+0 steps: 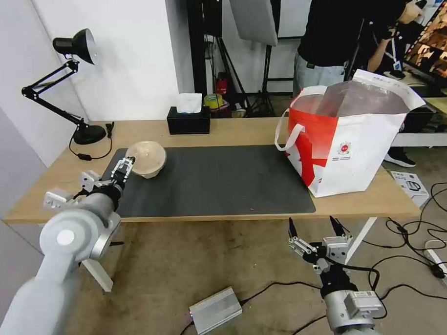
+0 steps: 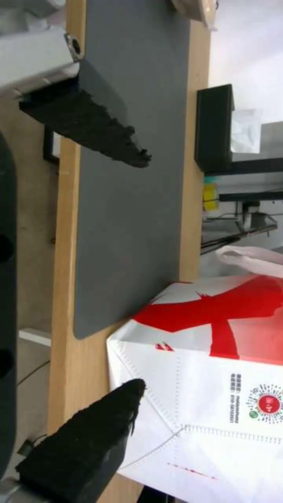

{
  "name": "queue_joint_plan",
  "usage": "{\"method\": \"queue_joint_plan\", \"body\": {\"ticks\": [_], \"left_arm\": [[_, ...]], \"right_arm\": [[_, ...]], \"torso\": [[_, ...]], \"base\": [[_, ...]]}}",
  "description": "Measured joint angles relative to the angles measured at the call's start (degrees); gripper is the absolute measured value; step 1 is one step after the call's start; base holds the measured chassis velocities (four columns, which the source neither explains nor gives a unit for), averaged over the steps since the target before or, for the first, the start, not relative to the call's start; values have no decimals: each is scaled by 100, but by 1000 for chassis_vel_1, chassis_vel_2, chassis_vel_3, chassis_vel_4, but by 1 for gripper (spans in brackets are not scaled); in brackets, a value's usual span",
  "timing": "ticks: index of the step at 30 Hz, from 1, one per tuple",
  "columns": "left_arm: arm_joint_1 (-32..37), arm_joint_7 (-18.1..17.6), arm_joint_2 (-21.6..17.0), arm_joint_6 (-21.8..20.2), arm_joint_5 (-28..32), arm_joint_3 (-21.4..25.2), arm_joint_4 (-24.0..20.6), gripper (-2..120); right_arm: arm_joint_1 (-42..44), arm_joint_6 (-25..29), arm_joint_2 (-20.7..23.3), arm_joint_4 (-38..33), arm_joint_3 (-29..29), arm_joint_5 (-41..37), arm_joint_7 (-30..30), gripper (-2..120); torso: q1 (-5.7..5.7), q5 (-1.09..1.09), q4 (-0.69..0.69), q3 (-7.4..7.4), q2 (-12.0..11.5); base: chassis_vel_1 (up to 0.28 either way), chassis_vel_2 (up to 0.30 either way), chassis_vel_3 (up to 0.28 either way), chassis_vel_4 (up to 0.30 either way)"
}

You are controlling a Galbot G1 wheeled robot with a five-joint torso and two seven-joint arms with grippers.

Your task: Pick up the trash from the table and place it into the takeout bag.

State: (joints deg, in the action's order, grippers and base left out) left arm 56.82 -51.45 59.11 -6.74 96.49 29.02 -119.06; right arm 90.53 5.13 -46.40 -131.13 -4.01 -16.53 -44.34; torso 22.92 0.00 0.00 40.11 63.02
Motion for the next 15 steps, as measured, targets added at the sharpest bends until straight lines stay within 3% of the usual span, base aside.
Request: {"method": "queue_joint_plan", "body": {"ticks": [3,15], "left_arm": [[-129,-265,-9,3,24,-57,229,100],[-485,-290,-8,-26,21,-264,763,100]], "right_arm": [[0,0,0,0,0,0,0,100],[0,0,0,0,0,0,0,100]], "torso": [[0,0,0,0,0],[0,0,0,0,0]], "base": [[0,0,0,0],[0,0,0,0]]}}
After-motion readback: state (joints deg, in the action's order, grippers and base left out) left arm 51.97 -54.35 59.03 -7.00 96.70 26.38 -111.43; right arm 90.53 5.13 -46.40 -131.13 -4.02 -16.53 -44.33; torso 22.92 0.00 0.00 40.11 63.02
